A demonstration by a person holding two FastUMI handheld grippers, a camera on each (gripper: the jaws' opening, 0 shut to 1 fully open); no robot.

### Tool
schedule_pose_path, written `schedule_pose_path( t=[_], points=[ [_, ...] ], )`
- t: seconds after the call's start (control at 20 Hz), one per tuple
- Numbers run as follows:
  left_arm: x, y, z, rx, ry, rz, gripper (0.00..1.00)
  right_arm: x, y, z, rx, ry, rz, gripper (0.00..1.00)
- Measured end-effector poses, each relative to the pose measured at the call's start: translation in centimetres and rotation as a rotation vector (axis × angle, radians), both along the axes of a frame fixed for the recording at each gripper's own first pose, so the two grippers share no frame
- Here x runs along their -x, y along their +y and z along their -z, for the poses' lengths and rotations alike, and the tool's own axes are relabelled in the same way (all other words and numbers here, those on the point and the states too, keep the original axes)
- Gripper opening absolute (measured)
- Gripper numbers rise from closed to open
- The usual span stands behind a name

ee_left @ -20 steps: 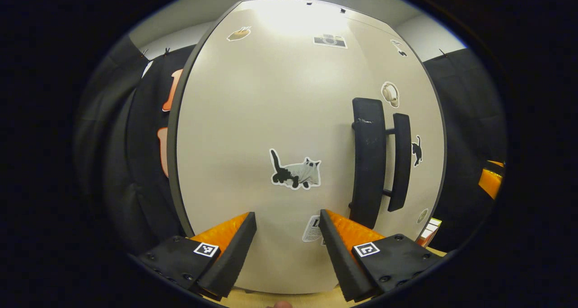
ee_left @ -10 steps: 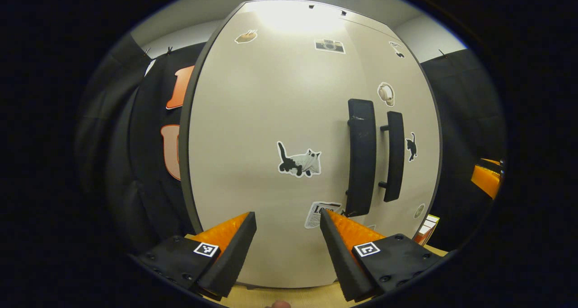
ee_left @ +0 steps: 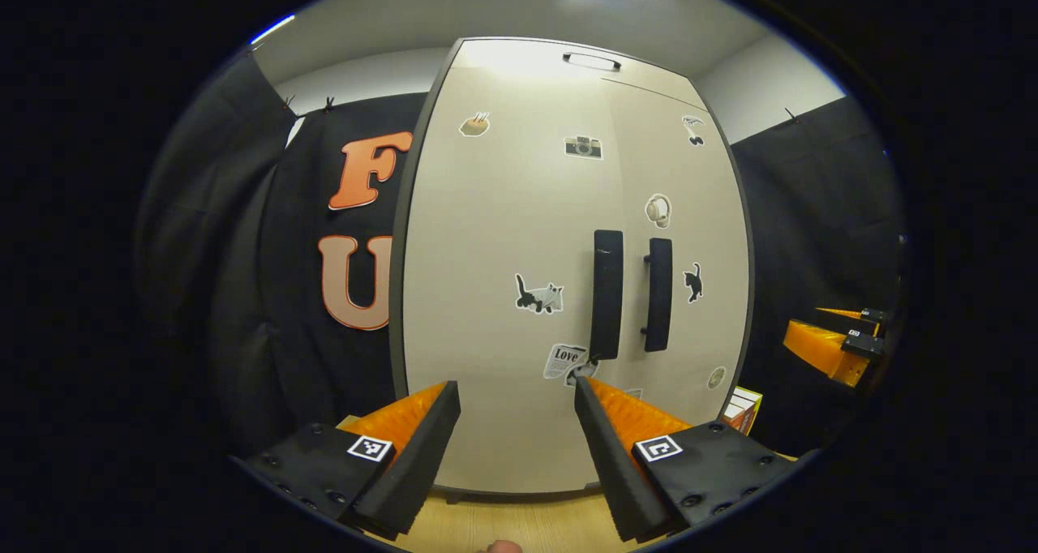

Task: Grab one shoe with the right hand and put it into the shoe cabinet, grab the other shoe with the left hand and put it into the shoe cabinet; then close the right door with the right hand and the left door with the left hand.

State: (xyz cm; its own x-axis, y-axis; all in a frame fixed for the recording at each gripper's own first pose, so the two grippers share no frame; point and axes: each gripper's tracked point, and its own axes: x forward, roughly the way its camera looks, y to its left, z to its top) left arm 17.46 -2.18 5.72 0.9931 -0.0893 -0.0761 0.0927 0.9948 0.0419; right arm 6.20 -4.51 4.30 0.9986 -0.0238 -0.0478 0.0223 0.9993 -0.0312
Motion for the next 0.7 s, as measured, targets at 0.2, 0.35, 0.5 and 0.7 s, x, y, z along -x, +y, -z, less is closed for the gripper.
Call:
schedule_pose_path(
  t=[0.2,0.35,0.5,0.7],
  points=[
    [0.9,0.7,-0.3,-0.003,-0.015,-0.020,0.94,0.8,0.7,0.7,-0.011,0.018,-0.012,0.93],
    [1.3,1.3,-0.3,-0.006,-0.018,-0.048,0.94,1.3,0.7,0.7,-0.004,0.015,-0.009,0.93],
    [1.6,1.7,-0.3,0.006,-0.014,-0.066,0.89,1.8,0.9,0.5,-0.013,0.014,-0.009,0.93],
    [1.6,2.1,-0.6,0.001,-0.030,-0.080,0.94,2.1,0.8,0.3,-0.009,0.008,0.000,0.93]
  ],
)
